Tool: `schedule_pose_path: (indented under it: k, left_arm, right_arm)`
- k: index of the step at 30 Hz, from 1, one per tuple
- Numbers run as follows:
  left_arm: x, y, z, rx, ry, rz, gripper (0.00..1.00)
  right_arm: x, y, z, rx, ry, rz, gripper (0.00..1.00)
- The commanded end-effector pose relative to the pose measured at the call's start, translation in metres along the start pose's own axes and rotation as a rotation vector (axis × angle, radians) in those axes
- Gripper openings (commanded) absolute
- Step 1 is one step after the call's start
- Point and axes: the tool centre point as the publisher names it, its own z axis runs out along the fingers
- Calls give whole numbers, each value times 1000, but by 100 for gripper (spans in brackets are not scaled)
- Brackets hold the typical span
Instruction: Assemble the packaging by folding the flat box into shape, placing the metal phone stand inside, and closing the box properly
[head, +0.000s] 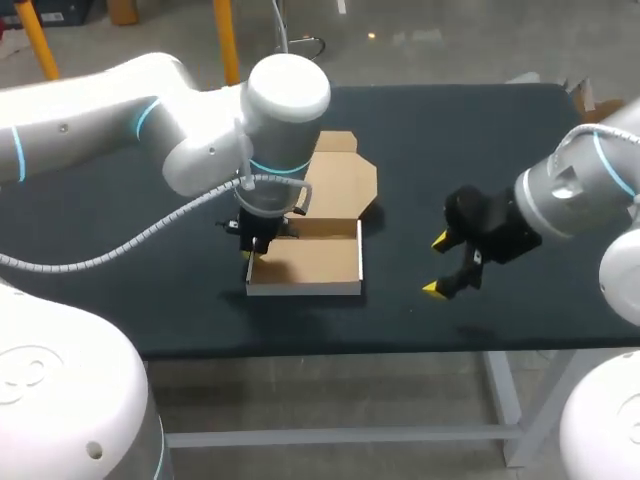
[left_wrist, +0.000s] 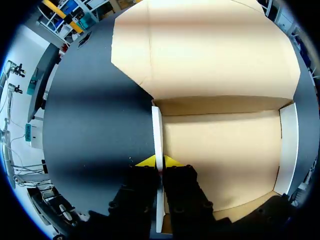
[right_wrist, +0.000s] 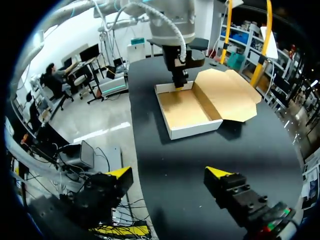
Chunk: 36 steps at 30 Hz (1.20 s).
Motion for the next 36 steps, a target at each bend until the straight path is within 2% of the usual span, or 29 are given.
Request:
schedule_pose_path:
  k: [1, 2, 3, 5, 6, 7, 15, 19, 25, 29, 36]
  left_arm:
    - [-6, 3, 2, 8, 81, 4, 29]
    - [-6, 3, 1, 5, 91, 6, 36]
    - [-5, 4, 1, 5, 104, 6, 51]
    - [-4, 4, -1, 7, 137, 10, 88]
    - [-3, 4, -2, 8, 146, 10, 96]
    - [-3, 5, -3, 10, 167, 15, 100]
    - [-5, 11, -30, 57, 352, 48, 100]
    - [-10, 18, -53, 95, 475, 102, 100]
    - [-19, 29, -85, 129, 612, 177, 100]
    - [-28, 36, -101, 136, 672, 217, 100]
    - [-47, 50, -127, 144, 729, 235, 100]
  right_arm:
    - [-5, 0, -2, -4, 28, 1, 100]
    - [-5, -1, -2, -4, 30, 2, 100]
    - [-5, -1, -2, -5, 31, 3, 100]
    - [-5, -1, -1, -6, 33, 5, 100]
    - [-6, -1, -1, -7, 35, 6, 100]
    - [-6, -1, -1, -7, 35, 7, 100]
    - [-7, -2, -1, -7, 38, 8, 100]
    - [-8, -2, -2, -10, 39, 9, 100]
    - [-12, -3, -2, -21, 47, 23, 100]
    - [-15, -3, -3, -22, 51, 35, 100]
    - [-20, -5, -8, 1, 49, 112, 100]
